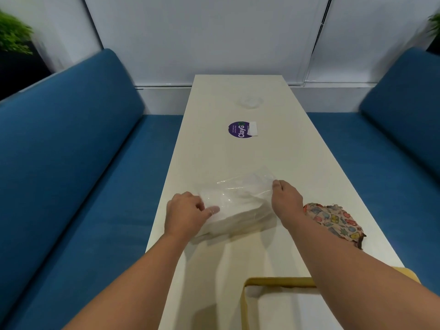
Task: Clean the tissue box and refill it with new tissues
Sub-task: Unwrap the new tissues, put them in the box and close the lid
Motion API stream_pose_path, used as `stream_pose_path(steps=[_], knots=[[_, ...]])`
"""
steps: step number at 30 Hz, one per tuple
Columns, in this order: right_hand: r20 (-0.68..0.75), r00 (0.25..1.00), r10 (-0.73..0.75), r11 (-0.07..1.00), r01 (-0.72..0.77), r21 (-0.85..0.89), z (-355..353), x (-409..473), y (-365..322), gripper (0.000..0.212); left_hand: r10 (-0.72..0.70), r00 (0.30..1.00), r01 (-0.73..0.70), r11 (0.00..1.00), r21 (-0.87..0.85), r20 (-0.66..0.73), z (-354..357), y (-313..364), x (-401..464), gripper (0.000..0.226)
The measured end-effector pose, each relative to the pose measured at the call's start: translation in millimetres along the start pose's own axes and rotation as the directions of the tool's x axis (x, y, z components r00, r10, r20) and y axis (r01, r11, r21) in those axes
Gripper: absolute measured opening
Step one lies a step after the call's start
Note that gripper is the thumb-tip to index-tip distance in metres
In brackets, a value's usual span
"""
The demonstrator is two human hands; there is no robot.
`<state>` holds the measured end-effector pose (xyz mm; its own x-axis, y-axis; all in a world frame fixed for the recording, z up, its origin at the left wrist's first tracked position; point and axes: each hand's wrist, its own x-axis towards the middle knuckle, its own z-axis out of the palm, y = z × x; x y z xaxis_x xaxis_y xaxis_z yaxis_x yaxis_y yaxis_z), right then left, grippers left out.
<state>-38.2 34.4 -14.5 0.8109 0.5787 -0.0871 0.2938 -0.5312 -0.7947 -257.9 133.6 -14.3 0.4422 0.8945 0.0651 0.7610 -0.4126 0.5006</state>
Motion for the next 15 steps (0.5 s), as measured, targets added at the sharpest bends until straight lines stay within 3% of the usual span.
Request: stream_pose_path(steps=[2,5,8,10,13,15], knots=[[-0.002,1.0,-0.009,1.0,0.009,0.006,0.4,-0.1,0.3,0.041,0.132,0.987,-0.141,0.986,0.091,0.09,2.3,8.9,2.0,0.045],[-0.002,1.0,-0.023,1.0,0.023,0.006,-0.4,0.2,2.0,0.041,0.298,0.94,-0.324,0.932,0.162,0.165,10.1,10.8,10.8,0.022],[0.009,1.0,-0.024,1.0,0.024,0.008,-1.2,0.8,3.2,0.041,0.464,0.855,-0.498,0.86,0.116,0.23,9.5,15.4,14.6,0.029],[0.014,1.0,-0.025,1.0,0.024,0.011,-2.0,1.4,3.1,0.042,0.44,0.845,-0.468,0.884,0.022,0.305,1.5,20.5,14.2,0.031],[0.013,1.0,-0.015,1.0,0.015,0.026,-4.9,3.3,3.3,0.043,0.322,0.838,-0.273,0.946,-0.173,0.44,-5.7,8.4,20.0,0.025],[0.028,1.0,-0.006,0.999,0.005,0.037,-6.6,4.6,3.4,0.042,0.32,0.833,-0.177,0.927,-0.33,0.451,-5.4,-6.2,25.0,0.02]])
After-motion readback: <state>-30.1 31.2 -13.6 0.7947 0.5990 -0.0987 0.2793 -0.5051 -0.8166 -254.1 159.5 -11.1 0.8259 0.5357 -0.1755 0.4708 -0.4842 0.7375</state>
